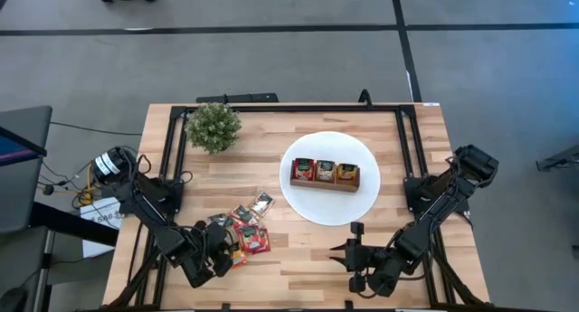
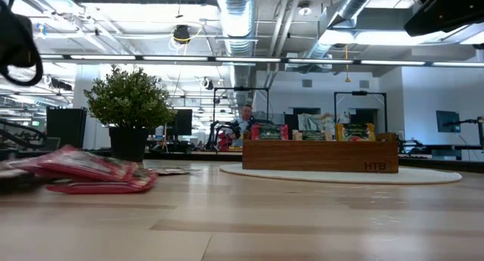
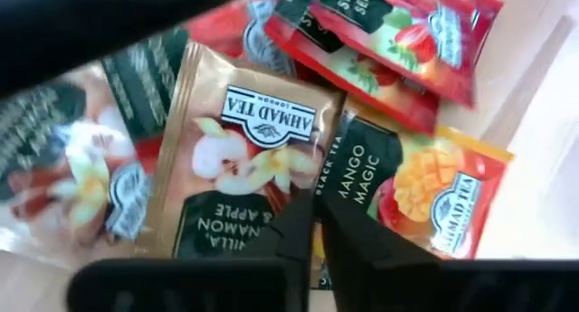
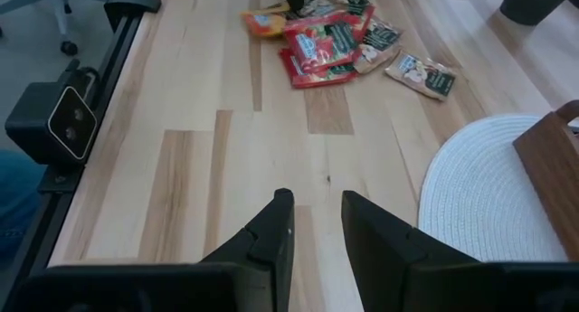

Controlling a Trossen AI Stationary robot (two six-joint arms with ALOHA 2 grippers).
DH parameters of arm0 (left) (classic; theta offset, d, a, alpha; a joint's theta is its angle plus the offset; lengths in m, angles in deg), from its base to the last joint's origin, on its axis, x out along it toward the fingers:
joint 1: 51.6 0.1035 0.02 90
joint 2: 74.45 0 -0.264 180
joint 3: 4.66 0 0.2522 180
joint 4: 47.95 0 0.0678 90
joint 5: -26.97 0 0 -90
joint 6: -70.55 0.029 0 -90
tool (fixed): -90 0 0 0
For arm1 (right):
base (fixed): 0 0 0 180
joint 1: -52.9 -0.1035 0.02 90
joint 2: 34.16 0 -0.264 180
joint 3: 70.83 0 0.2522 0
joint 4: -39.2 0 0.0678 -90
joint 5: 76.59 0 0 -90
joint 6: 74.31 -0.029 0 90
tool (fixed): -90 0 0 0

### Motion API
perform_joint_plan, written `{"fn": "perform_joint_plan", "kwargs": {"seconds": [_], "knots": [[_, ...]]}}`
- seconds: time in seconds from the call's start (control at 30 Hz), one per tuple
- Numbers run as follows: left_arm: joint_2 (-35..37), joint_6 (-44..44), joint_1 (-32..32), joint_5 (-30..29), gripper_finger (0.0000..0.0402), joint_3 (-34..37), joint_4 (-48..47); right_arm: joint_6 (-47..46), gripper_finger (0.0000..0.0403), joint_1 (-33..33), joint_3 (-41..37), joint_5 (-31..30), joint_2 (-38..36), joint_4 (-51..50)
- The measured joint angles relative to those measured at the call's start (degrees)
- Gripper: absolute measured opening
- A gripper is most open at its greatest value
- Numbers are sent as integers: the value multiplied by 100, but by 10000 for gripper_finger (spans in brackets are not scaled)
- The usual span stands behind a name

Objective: Pick & Place Tea
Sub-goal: Put the yellow tea bag into the right section of the wooden organizer

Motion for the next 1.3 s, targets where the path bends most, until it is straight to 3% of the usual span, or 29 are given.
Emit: {"fn": "perform_joint_plan", "kwargs": {"seconds": [0.47,0.67,0.83,1.0,1.1,1.2,1.3], "knots": [[0,1683,4,-1086,0,-1138,-343,324,87,633,0,260,263,910],[2,2440,22,-1386,0,-1534,-349,1469,92,1109,-4,1060,1212,3158],[2,2627,22,-1499,0,-1560,-260,1981,136,1827,61,2230,1844,4874],[2,2714,22,-1546,0,-1560,-184,1915,206,2451,795,3480,2504,4854],[2,2798,22,-1558,0,-1560,-140,1979,237,2607,1290,3805,2868,4550],[2,2811,22,-1559,0,-1560,-113,2296,240,2613,1695,3840,3058,4359],[2,2820,22,-1559,0,-1560,-104,2503,214,2584,1969,3842,3173,4324]]}}
